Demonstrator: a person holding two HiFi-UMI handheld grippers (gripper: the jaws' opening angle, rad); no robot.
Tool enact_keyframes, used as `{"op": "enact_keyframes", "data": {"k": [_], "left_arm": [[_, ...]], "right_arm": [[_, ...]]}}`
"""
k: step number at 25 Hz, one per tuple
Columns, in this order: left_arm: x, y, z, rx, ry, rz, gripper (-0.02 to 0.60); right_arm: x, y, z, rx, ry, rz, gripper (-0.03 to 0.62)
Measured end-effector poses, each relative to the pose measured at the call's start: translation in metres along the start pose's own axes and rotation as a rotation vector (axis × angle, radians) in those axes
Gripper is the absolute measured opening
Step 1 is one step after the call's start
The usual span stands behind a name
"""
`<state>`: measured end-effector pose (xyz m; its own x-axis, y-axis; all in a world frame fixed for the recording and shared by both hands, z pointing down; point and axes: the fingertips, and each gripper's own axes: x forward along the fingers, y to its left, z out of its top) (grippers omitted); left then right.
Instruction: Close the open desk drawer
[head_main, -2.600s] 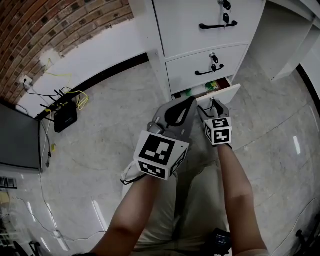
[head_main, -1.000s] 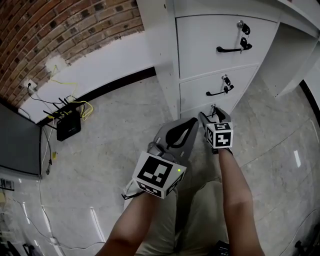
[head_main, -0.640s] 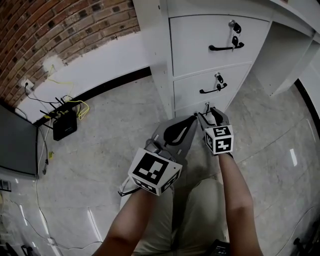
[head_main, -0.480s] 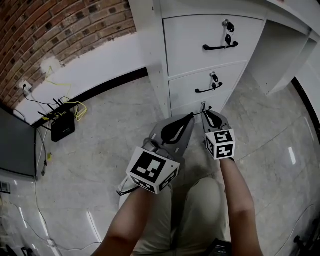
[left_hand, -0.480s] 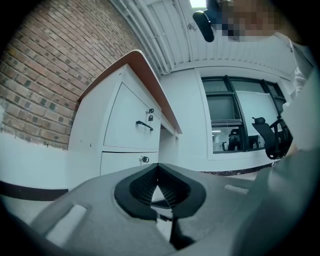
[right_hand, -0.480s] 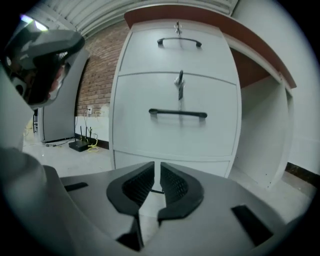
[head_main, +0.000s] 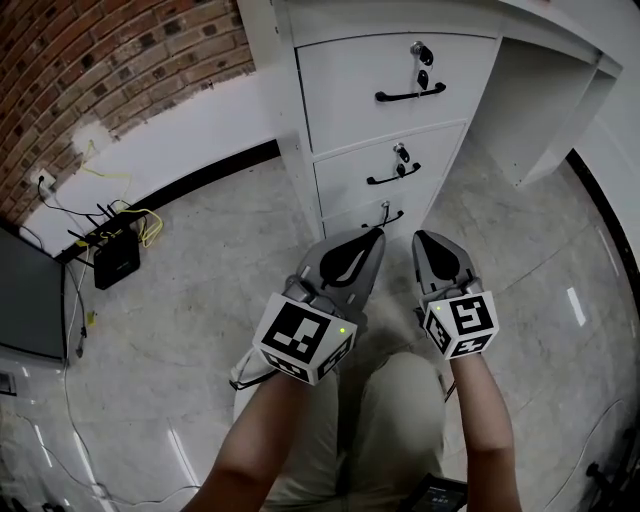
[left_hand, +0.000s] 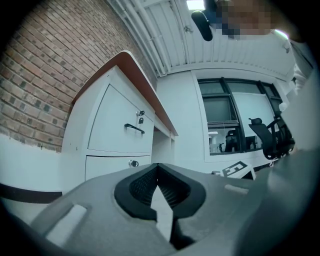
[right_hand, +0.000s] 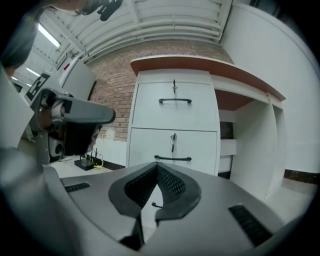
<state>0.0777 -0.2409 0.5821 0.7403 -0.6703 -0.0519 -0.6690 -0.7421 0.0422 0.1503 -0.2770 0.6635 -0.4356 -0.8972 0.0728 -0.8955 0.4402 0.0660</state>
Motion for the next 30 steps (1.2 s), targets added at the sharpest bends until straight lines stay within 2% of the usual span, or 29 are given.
{"op": "enact_keyframes", "data": {"k": [7, 14, 18, 30], "left_arm": [[0.001, -0.012, 0.008, 0.020, -0.020, -0.004, 0.005], [0.000, -0.015, 0.017, 0.002, -0.072, -0.001, 0.005], [-0.004, -0.019, 0.024, -0.005, -0.103, -0.006, 0.005], [-0.010, -0.029, 0.035, 0.019, -0.128, -0.036, 0.005]], "right_arm": [[-0.046, 0.008, 0.044, 0.000, -0.078, 0.000, 0.011], [-0.078, 0.014, 0.072, -0.035, -0.115, -0.015, 0.011], [-0.086, 0.013, 0.074, -0.015, -0.105, -0.025, 0.011], [-0.081, 0.019, 0.061, -0.007, -0.081, -0.031, 0.011]]}}
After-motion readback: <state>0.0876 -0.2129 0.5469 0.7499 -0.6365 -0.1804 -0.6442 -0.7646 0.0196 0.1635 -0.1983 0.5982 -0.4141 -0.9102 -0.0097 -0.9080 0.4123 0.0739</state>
